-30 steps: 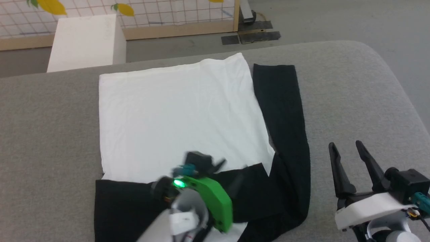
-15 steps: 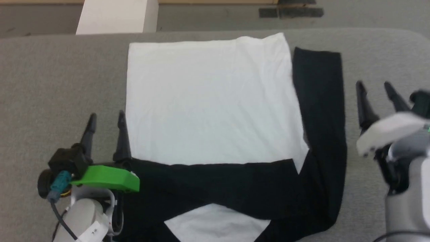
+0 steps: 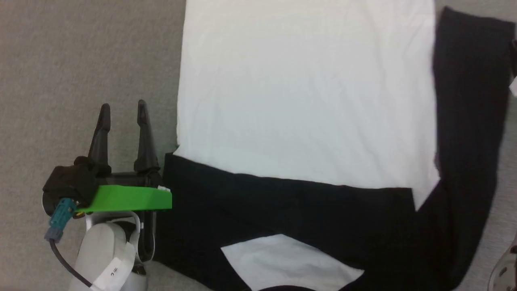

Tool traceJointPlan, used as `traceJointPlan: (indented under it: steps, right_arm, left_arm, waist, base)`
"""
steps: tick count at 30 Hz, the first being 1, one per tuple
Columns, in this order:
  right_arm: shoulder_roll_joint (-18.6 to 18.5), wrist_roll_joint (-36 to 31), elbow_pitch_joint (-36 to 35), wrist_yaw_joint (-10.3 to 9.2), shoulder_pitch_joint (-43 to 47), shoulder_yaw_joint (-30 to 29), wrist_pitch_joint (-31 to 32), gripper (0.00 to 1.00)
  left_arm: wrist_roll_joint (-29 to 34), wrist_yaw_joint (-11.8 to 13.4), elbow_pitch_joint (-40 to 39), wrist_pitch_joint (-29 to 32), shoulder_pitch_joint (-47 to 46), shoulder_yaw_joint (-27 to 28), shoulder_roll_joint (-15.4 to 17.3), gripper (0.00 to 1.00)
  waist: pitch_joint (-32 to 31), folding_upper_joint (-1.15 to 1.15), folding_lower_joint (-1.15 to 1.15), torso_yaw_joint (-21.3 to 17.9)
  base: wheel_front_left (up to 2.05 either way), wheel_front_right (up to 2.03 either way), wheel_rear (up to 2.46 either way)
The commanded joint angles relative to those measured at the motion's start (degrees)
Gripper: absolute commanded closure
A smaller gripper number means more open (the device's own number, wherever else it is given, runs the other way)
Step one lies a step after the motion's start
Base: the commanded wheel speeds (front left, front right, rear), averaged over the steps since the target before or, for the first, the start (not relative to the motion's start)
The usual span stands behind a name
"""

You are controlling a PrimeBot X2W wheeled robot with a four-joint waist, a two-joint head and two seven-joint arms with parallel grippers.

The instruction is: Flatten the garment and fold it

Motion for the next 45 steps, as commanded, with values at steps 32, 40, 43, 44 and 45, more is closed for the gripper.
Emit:
traceJointPlan:
  steps: [32,40,43,44,45]
  right_arm:
    - [-1.19,3.68,-19.05,-0.08,19.84,-6.73,-5.17,1.00]
    - [0.67,7.08,-35.15,-0.08,30.85,-5.84,-2.55,1.00]
    - [1.53,8.97,-40.43,-0.08,33.04,-3.66,-2.07,1.00]
    - [1.70,9.56,-42.50,-0.08,33.95,-2.51,-1.56,1.00]
    - [1.77,9.98,-44.18,-0.08,34.71,-1.26,-1.04,1.00]
  left_arm:
    - [5.84,-4.72,5.46,-0.26,9.94,8.02,-1.68,0.00]
    - [6.37,-4.85,5.74,-0.26,13.63,9.05,-1.39,0.00]
    - [6.31,-4.97,5.94,-0.26,14.68,9.30,-1.17,0.00]
    - [6.29,-5.03,6.03,-0.26,14.93,9.29,-1.10,0.00]
    - [6.28,-5.06,6.08,-0.26,15.06,9.29,-1.04,0.00]
  waist:
    - [-15.46,0.65,-0.01,-4.85]
    - [-20.37,0.65,-0.01,-8.51]
    - [-21.28,0.65,-0.01,-9.63]
    - [-21.42,0.65,-0.01,-9.79]
    - [-21.56,0.65,-0.01,-9.90]
  base:
    - [0.00,0.00,0.00]
    - [0.00,0.00,0.00]
    - [0.00,0.00,0.00]
    - [0.00,0.00,0.00]
    - [0.00,0.00,0.00]
